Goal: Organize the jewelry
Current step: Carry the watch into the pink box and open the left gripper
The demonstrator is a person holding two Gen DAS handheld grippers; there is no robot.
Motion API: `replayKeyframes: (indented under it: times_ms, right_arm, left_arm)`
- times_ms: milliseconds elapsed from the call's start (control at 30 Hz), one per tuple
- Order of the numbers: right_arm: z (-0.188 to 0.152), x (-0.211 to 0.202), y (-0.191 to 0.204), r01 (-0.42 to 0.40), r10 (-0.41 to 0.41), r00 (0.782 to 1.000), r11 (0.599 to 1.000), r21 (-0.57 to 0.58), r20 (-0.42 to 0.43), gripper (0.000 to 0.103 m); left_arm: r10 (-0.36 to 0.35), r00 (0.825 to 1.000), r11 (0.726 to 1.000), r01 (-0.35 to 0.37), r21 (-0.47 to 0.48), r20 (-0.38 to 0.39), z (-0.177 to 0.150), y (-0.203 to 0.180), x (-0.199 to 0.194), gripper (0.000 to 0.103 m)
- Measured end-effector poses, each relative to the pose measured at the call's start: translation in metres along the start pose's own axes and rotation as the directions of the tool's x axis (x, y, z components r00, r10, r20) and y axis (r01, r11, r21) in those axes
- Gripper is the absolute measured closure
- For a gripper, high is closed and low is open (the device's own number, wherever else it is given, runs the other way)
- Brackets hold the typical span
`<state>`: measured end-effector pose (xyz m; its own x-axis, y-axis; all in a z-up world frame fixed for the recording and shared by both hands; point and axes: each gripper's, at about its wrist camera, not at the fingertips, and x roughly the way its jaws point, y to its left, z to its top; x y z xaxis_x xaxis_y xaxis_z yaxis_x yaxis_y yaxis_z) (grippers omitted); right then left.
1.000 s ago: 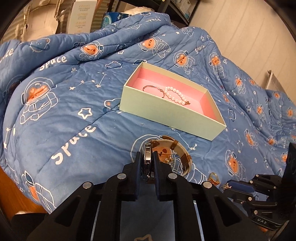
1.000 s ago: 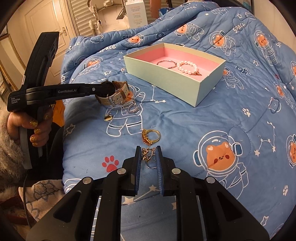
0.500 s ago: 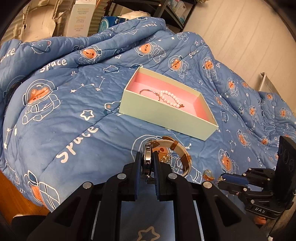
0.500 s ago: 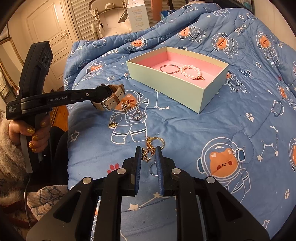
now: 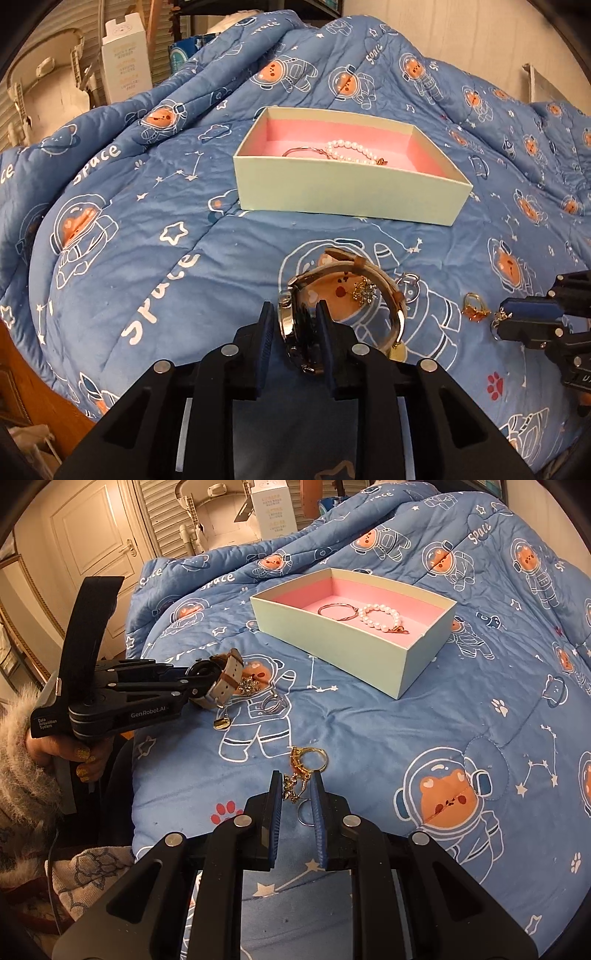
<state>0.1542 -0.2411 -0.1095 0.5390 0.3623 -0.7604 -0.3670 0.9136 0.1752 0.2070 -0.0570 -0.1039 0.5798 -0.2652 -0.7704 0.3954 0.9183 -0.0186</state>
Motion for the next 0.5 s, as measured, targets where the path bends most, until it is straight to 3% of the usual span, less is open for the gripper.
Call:
replayKeyframes:
  times_ms: [500]
  right_arm:
    - [0.004,-0.004,0.003,-0.007,0.007,1.0,1.0,-0.007,0.022,0.087]
  left_arm:
    - [-0.074,0.997,0.993,0.075,-0.09,0.019,0.006,0.009,-0.017,0.092]
